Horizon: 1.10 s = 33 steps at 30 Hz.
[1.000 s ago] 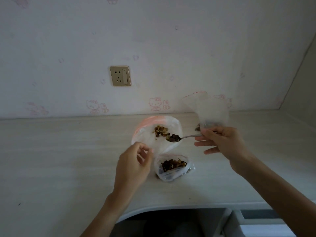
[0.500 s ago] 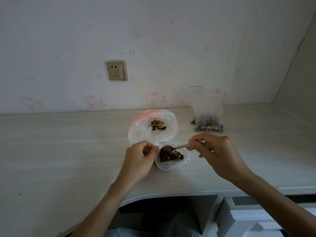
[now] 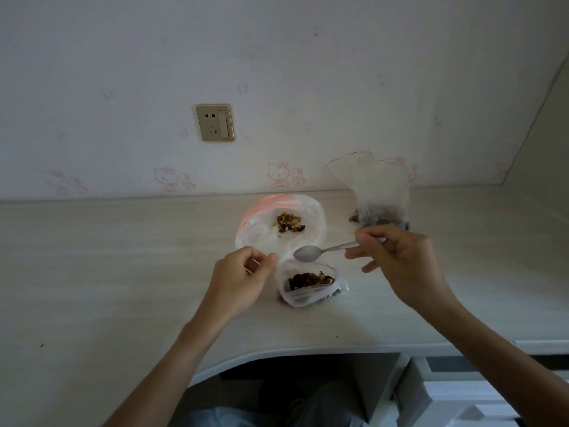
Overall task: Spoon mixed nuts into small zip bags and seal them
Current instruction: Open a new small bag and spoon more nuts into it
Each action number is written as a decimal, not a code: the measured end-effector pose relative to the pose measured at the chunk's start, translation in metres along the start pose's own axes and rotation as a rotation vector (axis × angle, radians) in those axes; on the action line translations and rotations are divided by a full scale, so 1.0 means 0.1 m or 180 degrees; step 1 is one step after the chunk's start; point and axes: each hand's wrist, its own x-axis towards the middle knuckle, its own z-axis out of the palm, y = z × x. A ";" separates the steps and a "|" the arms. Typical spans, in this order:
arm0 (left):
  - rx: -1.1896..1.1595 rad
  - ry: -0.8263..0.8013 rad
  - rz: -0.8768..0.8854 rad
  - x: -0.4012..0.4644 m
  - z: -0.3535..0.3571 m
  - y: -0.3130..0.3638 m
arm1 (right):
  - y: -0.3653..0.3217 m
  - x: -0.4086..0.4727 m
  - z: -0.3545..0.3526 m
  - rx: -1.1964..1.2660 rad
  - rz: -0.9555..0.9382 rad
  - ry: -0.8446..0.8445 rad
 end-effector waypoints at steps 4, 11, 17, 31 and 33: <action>0.0015 0.0730 0.0353 0.14 -0.13 0.01 | 0.11 0.22 0.12 0.0826 0.0720 0.0332; 0.0564 0.1305 0.0373 0.48 -0.14 -0.04 | 0.25 0.58 0.46 0.0834 0.1136 0.0372; 0.0660 0.0455 -0.0070 0.82 -0.06 0.01 | 0.31 0.76 0.72 0.0696 0.1457 -0.0093; -0.0075 0.0192 0.0081 0.97 0.12 0.00 | 0.58 0.85 0.89 0.1017 0.1368 0.0094; -0.0163 0.0155 0.0033 0.98 0.10 0.02 | 0.61 0.89 0.93 0.0906 0.1377 0.0187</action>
